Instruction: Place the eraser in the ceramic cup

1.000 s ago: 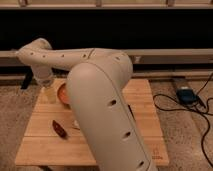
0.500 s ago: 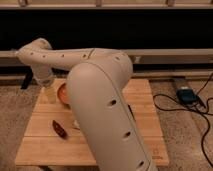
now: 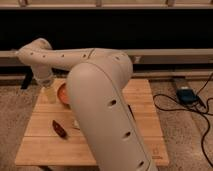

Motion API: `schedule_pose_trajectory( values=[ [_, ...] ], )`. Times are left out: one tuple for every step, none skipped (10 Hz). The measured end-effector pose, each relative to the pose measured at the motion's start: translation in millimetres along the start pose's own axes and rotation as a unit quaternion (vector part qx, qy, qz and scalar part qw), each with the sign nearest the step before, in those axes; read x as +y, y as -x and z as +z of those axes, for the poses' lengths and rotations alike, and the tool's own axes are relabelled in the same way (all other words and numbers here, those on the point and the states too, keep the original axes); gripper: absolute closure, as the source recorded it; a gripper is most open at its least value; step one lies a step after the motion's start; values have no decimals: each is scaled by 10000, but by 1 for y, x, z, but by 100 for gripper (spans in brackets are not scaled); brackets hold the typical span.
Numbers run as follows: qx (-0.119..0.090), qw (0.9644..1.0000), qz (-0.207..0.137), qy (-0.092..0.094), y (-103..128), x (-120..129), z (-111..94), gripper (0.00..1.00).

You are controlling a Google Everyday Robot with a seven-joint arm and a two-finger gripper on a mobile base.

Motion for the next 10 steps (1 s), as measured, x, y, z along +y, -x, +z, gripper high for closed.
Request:
schedule_pose_trajectory(
  values=[
    [73,10000,39,16,-2,-1,1,20],
    [171,9997,182,79,-8,-3,8,20],
    [243,9990,332,146,-19,-3,15,20],
    [358,9974,572,246,-44,-3,29,20],
    [419,9953,797,347,-68,1,41,20],
    [492,9917,1088,475,-99,13,53,20],
    [525,9885,1309,544,-119,25,60,20],
    [558,9831,1641,595,-144,43,68,20],
    [583,9779,1911,618,-165,59,72,20],
    [617,9733,2132,588,-184,71,73,20]
  ],
)
